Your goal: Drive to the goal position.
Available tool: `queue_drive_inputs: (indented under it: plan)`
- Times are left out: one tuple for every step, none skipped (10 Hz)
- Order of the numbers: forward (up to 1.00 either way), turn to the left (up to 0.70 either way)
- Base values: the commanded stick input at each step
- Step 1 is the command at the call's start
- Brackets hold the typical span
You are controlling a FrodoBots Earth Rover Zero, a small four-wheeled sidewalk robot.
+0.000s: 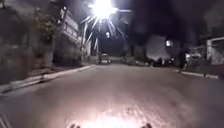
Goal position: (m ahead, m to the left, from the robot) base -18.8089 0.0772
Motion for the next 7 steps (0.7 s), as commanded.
queue_drive_inputs:
  plan:
    - [0.85,0.00]
    - [0.85,0.00]
    - [0.85,0.00]
    - [0.85,0.00]
    - [0.85,0.00]
    - [0.85,0.00]
    - [0.85,0.00]
